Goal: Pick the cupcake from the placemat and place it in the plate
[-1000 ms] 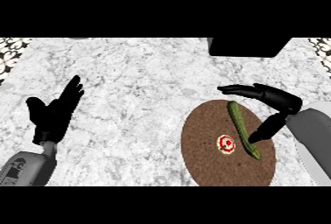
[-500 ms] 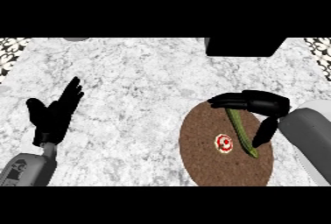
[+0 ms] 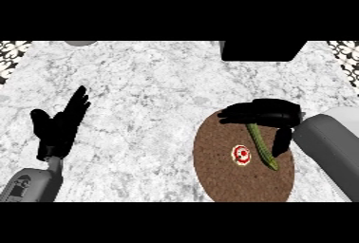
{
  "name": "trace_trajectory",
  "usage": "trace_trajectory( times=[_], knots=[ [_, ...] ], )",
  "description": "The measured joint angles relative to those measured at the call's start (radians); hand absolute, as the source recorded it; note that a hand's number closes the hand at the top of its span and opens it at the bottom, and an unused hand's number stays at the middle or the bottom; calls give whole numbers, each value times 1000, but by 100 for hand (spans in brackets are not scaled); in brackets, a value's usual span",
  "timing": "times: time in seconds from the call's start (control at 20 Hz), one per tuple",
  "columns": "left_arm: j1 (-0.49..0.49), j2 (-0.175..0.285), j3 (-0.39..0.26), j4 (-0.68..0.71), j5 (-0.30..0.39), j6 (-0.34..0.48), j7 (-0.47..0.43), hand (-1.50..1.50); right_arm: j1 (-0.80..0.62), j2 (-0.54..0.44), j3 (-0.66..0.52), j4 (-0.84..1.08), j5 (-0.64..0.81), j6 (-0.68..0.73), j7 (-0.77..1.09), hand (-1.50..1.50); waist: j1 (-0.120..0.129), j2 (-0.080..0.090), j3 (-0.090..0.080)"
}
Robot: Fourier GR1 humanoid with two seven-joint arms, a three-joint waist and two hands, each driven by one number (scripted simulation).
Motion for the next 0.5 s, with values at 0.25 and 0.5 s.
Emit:
trace_trajectory(
  times=[0.25, 0.5],
  knots=[
    [10, -6, 16, -3, -16, -22, -4, 0, 14, 25, 12, -11, 73, 8, 18, -150, -1, -1, 0],
    [11, -28, 30, -22, -39, -22, 19, 0, 47, 49, -3, -70, 131, 38, 68, -150, -5, -2, 0]
  ],
)
